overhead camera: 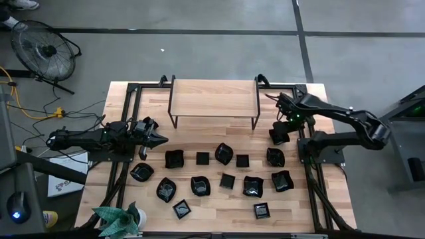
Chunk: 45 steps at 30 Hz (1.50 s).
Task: Pick & Place Mini shaped plates
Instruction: Put the distorted square-shaped plate on the shelf
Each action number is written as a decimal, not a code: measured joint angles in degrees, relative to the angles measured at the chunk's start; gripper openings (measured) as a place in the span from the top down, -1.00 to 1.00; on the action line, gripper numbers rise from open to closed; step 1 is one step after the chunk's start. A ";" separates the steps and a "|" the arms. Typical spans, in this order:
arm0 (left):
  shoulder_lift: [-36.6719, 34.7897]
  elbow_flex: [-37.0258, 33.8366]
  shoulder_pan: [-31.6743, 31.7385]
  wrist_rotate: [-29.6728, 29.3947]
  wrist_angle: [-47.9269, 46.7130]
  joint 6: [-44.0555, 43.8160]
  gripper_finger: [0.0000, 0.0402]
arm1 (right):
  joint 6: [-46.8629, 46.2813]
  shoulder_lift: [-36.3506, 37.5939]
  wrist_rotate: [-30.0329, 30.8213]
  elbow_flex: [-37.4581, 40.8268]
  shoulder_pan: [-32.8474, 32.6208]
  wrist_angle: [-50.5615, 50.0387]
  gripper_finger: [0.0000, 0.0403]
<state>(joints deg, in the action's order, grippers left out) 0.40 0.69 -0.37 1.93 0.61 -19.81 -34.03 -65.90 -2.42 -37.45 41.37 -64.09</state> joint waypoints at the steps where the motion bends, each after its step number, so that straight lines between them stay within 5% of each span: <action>1: -0.01 0.00 -0.02 0.00 0.01 0.00 0.99 | 0.26 -0.72 -0.09 0.00 0.32 0.51 0.34; 26: 0.00 -0.01 -0.01 0.00 0.00 -0.01 0.99 | 4.44 -11.68 -1.59 0.87 3.74 5.81 0.32; 45: -0.01 0.00 -0.01 0.00 -0.01 0.00 0.99 | 5.78 -12.14 -1.84 0.81 4.00 5.94 0.89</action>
<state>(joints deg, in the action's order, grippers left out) 0.39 0.69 -0.38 1.93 0.60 -19.82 -28.25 -78.04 -4.25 -36.64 45.36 -58.15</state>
